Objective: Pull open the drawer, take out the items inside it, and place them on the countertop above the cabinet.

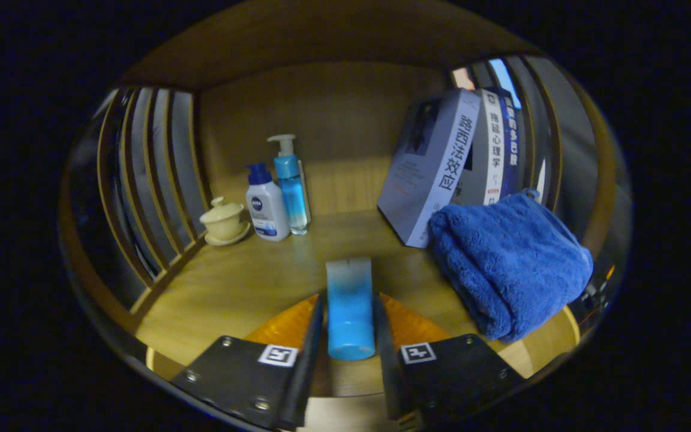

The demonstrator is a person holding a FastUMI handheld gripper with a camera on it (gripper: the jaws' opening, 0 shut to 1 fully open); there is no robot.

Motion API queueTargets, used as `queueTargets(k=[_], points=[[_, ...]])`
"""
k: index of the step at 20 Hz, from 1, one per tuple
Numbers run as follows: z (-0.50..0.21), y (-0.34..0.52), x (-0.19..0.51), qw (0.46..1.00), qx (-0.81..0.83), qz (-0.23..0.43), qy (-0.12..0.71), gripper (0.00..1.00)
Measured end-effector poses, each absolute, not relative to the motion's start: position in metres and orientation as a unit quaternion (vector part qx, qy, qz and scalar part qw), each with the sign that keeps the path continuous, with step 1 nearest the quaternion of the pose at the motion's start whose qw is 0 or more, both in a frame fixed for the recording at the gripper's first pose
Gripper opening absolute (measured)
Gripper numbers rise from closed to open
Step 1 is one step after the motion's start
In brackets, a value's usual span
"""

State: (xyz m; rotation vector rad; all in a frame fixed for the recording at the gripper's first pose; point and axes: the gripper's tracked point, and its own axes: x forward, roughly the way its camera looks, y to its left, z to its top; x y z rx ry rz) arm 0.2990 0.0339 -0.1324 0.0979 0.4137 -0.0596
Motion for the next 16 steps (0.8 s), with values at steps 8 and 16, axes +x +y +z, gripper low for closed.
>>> queueTargets(k=[8, 16], points=[[-0.085, 0.026, 0.245, 0.986, 0.006, -0.003, 0.167, 0.99], [-0.025, 0.026, 0.123, 0.995, -0.017, 0.018, 0.097, 0.99]])
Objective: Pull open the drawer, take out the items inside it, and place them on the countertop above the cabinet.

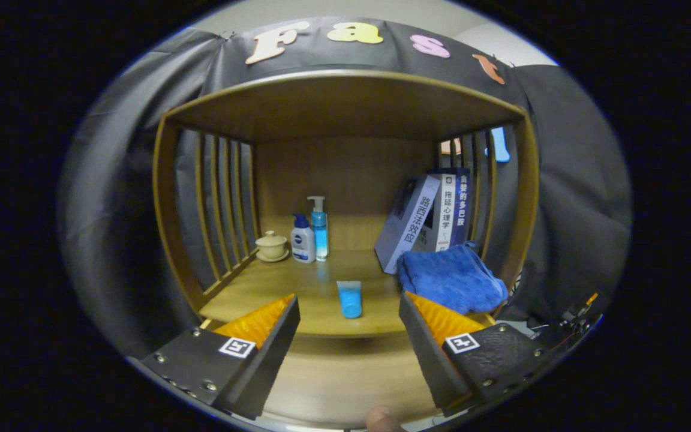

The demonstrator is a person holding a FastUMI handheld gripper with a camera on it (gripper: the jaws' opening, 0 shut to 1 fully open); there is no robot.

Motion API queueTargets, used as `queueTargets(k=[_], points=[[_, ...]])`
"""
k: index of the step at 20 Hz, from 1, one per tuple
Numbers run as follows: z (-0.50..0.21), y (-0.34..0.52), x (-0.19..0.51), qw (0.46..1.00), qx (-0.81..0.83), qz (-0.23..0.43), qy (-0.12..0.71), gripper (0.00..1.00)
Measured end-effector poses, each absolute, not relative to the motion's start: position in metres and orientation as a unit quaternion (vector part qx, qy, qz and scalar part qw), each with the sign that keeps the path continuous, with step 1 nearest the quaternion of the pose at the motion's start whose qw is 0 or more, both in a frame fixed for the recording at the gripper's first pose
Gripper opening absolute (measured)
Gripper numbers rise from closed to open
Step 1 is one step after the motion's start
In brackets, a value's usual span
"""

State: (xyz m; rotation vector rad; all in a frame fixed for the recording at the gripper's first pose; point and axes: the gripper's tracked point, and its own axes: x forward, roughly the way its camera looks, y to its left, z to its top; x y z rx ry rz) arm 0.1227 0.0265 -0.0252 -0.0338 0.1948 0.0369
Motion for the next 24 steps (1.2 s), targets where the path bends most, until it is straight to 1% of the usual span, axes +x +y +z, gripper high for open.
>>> queueTargets(k=[3, 7, 12, 17, 20, 24], points=[[-0.013, 0.025, 0.080, 0.997, 0.005, 0.035, 0.068, 0.99], [-0.018, 0.007, 0.038, 0.999, -0.022, 0.018, 0.039, 0.99], [-0.073, 0.004, -0.014, 0.998, -0.038, 0.023, 0.050, 0.99], [-0.137, 0.001, -0.025, 0.996, -0.054, 0.024, 0.069, 0.99], [-0.168, 0.002, -0.031, 0.995, -0.032, 0.023, 0.086, 0.99], [-0.203, -0.007, -0.049, 0.996, -0.040, -0.001, 0.085, 0.99]])
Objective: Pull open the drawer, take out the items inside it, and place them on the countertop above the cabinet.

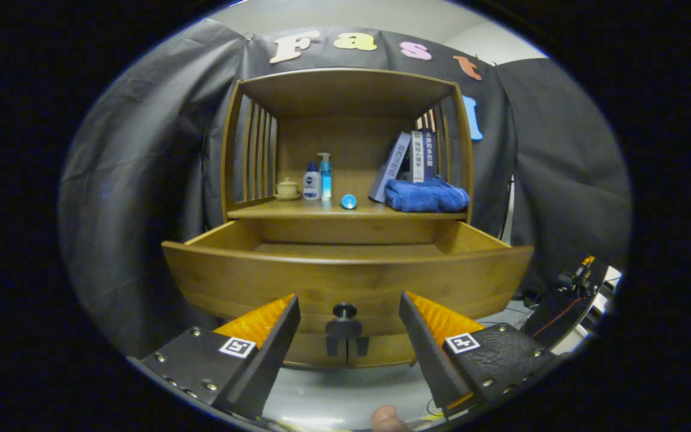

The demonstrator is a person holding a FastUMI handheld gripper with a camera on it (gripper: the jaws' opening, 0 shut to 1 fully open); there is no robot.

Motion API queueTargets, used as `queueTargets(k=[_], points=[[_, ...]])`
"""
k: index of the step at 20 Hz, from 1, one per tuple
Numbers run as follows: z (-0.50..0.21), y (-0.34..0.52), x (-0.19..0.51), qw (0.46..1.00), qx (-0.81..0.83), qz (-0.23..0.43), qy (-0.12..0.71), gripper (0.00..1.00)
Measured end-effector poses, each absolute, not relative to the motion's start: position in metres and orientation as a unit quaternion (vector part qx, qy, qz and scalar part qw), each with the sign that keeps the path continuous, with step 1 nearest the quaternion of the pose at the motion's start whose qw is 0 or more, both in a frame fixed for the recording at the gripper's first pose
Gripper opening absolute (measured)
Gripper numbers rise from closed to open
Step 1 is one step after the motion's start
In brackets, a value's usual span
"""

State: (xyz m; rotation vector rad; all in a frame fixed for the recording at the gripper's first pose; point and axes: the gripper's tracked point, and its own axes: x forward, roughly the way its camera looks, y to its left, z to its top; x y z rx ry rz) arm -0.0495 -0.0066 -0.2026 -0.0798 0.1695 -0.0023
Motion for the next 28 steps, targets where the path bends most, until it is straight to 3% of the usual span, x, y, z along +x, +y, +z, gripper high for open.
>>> queueTargets(k=[10, 28], points=[[-0.247, -0.005, -0.050, 0.995, -0.020, 0.004, 0.100, 0.99], [-0.225, 0.019, 0.045, 0.999, 0.023, 0.013, 0.041, 0.98]])
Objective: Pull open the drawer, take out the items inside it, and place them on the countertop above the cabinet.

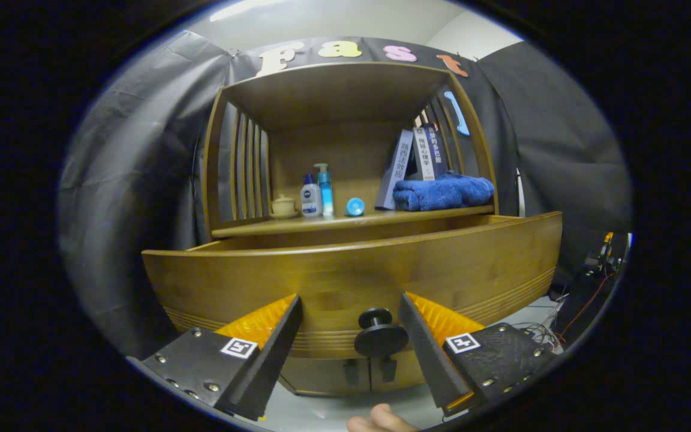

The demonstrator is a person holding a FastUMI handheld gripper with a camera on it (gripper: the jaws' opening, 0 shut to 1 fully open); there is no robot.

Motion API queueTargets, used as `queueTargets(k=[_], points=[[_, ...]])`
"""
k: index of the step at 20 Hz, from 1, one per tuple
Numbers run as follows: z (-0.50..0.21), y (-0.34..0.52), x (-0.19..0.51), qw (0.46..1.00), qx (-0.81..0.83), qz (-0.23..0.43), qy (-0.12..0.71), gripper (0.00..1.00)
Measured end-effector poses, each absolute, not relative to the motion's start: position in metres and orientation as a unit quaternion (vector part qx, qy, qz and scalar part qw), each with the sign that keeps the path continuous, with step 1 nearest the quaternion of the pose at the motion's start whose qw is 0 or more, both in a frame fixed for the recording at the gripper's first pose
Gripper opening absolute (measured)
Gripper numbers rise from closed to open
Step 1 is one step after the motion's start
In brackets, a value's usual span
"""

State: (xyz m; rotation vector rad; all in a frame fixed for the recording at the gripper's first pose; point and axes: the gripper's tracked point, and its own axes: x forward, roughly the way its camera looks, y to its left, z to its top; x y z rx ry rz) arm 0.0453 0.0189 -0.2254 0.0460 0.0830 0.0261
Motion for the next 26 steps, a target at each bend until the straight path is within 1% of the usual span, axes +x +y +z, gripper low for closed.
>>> queueTargets(k=[1, 2, 3, 4, 7, 17, 26], points=[[-0.220, 0.019, 0.051, 0.999, 0.027, 0.012, 0.019, 0.98], [-0.222, 0.018, 0.056, 0.999, 0.021, 0.013, 0.031, 0.98], [-0.220, 0.017, 0.060, 0.999, 0.026, 0.013, 0.016, 0.98], [-0.223, 0.019, 0.065, 0.999, 0.024, 0.013, 0.023, 0.98], [-0.220, 0.020, 0.076, 0.999, 0.035, 0.011, 0.000, 0.99], [-0.221, 0.028, 0.135, 0.999, 0.036, 0.004, -0.022, 0.99], [-0.224, 0.029, 0.148, 0.999, 0.030, 0.011, -0.032, 0.99]])
